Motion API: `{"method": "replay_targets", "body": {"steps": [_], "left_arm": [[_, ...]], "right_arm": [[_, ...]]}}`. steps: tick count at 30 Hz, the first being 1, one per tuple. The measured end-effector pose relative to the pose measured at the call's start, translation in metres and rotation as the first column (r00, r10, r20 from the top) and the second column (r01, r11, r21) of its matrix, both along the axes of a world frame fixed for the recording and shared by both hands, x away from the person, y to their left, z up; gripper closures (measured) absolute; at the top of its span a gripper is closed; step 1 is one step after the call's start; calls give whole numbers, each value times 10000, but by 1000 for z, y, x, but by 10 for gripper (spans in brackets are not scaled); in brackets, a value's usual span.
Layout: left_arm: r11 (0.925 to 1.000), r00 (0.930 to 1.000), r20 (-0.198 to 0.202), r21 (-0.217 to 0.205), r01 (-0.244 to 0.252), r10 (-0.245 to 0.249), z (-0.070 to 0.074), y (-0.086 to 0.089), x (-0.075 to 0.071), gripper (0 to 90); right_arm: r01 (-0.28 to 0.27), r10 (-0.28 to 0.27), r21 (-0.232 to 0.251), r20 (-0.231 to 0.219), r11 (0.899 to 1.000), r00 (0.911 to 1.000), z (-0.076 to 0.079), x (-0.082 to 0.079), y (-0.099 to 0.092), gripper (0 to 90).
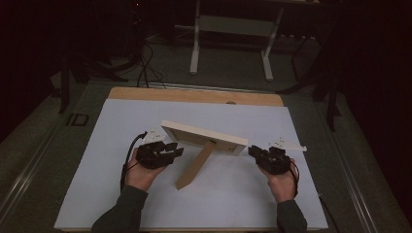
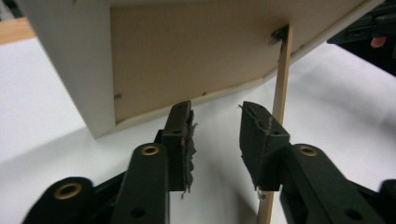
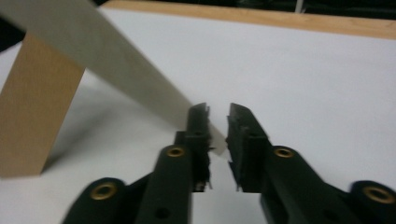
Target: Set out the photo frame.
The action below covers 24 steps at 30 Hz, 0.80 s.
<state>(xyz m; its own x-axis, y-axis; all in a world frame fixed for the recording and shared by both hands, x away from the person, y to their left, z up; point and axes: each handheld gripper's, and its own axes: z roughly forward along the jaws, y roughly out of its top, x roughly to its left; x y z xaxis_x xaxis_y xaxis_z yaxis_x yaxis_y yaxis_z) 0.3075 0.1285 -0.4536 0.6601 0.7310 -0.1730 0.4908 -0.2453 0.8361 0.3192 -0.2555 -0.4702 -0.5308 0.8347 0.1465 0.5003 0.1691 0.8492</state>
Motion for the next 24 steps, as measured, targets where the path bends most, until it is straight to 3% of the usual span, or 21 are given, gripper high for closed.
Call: {"method": "replay_targets", "body": {"steps": [4,13,18,24], "left_arm": [[9995,10000,-86,-311,-5,2,4,-3,6,700],[9989,9988,193,-118,-451,453,7,-7,12,890],[9984,9980,299,126,-554,550,8,-10,13,900],[9963,9959,309,39,-856,855,9,-10,16,900]], "right_arm": [[223,-229,268,195,9994,9995,0,2,3,879],[111,-120,389,232,9992,9997,0,13,12,900],[-38,30,538,159,9985,9999,2,23,14,900],[-255,262,956,-63,9951,9996,1,32,15,899]]}}
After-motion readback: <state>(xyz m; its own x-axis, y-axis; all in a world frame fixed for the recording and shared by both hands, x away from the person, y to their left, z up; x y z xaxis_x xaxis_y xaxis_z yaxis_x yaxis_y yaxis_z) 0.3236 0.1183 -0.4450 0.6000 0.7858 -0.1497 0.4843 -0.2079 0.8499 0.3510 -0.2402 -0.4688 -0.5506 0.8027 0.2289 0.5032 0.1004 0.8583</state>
